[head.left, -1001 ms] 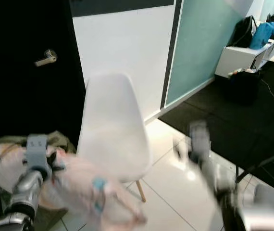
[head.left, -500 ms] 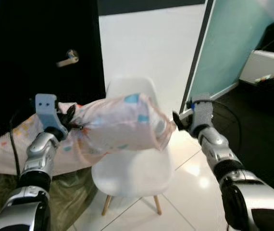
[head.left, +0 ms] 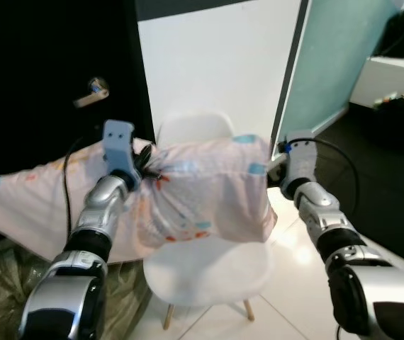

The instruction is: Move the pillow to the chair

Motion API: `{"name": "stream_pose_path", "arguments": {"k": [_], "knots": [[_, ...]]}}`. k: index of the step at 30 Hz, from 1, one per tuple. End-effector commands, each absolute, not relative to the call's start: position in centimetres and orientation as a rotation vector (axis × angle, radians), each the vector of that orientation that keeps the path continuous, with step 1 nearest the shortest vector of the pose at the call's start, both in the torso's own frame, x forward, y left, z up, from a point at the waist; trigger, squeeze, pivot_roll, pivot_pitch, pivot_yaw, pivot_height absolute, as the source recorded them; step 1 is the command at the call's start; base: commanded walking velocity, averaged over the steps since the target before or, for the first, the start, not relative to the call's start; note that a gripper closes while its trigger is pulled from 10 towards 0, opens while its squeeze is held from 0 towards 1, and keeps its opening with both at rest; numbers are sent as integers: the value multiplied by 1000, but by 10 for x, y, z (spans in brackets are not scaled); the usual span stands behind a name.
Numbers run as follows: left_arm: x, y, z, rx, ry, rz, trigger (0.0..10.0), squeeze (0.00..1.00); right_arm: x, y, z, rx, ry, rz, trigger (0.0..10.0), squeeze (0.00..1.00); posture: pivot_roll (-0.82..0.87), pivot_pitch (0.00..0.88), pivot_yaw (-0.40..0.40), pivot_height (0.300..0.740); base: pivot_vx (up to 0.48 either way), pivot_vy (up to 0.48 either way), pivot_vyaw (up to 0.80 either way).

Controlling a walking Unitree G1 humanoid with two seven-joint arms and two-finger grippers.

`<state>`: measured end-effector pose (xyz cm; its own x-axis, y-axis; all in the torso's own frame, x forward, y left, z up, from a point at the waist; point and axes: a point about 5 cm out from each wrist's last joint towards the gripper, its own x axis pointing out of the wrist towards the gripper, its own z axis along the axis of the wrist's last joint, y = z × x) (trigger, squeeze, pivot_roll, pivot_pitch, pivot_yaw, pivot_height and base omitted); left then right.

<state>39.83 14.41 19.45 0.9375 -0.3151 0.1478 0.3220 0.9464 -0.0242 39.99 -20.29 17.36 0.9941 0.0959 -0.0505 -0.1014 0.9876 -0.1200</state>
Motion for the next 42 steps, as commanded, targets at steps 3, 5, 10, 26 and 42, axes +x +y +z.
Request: {"name": "stream_pose_path", "arguments": {"k": [3, 5, 10, 26, 42], "knots": [[402, 137, 217, 5, -215, -344, 10000, 0, 401, -197, 175, -117, 38, 123, 10000, 0, -246, 8, 59, 740, 0, -316, 0], [402, 136, 216, 11, -210, -343, 10000, 0, 401, -196, 176, -116, 36, 128, 10000, 0, -243, 10, 56, 740, 0, -469, 0], [402, 135, 216, 14, -204, -333, 10000, 0, 402, -192, 177, -117, 34, 147, 10000, 0, -242, 5, 49, 740, 0, -469, 0], [404, 145, 225, 24, -231, -292, 10000, 0, 402, -189, 177, -132, 30, 161, 10000, 0, -243, 4, 57, 740, 0, -207, 0], [401, 155, 219, 58, -208, -281, 10000, 0, 402, -189, 177, -142, 28, 166, 10000, 0, -242, 9, 53, 740, 0, -178, 0]]}}
